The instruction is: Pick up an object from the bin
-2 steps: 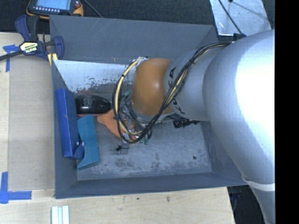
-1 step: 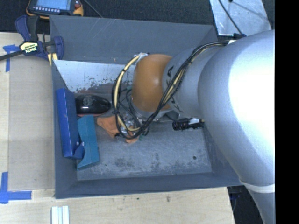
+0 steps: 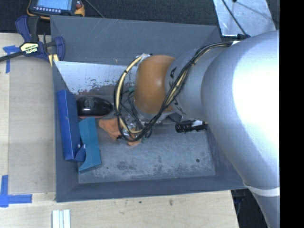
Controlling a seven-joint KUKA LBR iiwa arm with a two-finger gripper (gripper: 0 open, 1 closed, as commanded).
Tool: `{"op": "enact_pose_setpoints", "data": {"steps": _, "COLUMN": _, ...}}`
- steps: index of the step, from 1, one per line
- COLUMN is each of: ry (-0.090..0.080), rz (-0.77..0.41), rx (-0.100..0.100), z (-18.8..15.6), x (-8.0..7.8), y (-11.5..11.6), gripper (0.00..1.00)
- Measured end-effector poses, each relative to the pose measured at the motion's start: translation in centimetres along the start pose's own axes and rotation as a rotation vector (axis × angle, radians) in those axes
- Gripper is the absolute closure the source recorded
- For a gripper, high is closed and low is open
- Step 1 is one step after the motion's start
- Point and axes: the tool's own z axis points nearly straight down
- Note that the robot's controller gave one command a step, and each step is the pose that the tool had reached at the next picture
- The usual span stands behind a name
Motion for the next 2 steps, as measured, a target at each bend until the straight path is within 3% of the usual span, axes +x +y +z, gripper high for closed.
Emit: {"op": "enact_pose_setpoints", "data": {"steps": 2, "ry": 0.01, "rz": 0.0, "rx": 0.007, "z": -2.8, "x": 0.3, "y": -0.2, "gripper": 1.0}}
